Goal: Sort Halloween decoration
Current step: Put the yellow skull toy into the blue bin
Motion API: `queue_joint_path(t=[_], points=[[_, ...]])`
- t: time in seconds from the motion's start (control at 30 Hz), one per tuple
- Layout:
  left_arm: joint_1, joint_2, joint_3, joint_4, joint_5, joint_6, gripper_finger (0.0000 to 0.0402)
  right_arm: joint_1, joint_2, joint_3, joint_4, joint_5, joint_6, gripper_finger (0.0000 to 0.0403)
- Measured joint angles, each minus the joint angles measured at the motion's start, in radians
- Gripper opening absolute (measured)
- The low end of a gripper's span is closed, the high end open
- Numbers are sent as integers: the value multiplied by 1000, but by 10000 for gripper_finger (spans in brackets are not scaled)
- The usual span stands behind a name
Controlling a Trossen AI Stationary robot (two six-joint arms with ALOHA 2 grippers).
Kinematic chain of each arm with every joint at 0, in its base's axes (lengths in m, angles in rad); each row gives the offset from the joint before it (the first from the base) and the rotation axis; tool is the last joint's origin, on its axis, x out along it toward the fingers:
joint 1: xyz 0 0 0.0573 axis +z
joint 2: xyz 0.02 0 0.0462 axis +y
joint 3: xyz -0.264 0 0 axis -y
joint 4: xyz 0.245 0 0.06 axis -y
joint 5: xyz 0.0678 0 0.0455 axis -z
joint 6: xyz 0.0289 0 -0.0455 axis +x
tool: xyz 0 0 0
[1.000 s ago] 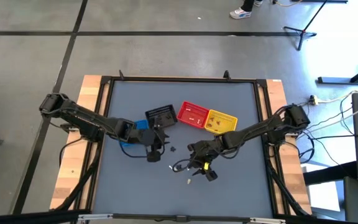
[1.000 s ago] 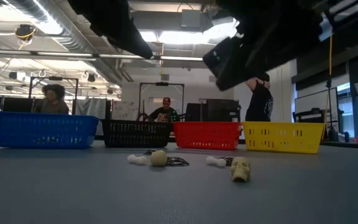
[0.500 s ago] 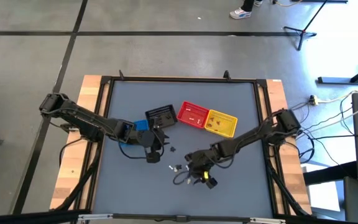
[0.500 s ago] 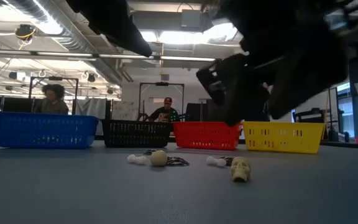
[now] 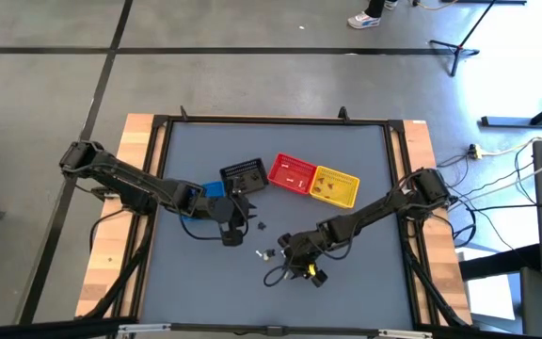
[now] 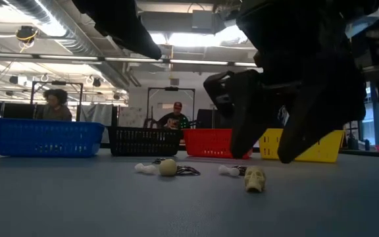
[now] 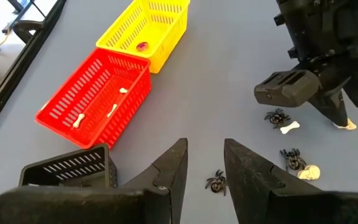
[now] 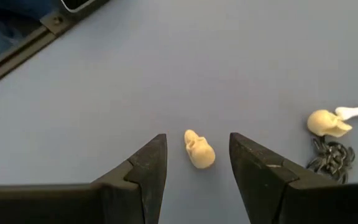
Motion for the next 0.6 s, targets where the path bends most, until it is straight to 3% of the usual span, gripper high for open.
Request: queue_joint_path(t=[0.6], points=[[0,-1,0,3,-1,0,98,-1,70,8,33,-8,-24,172]])
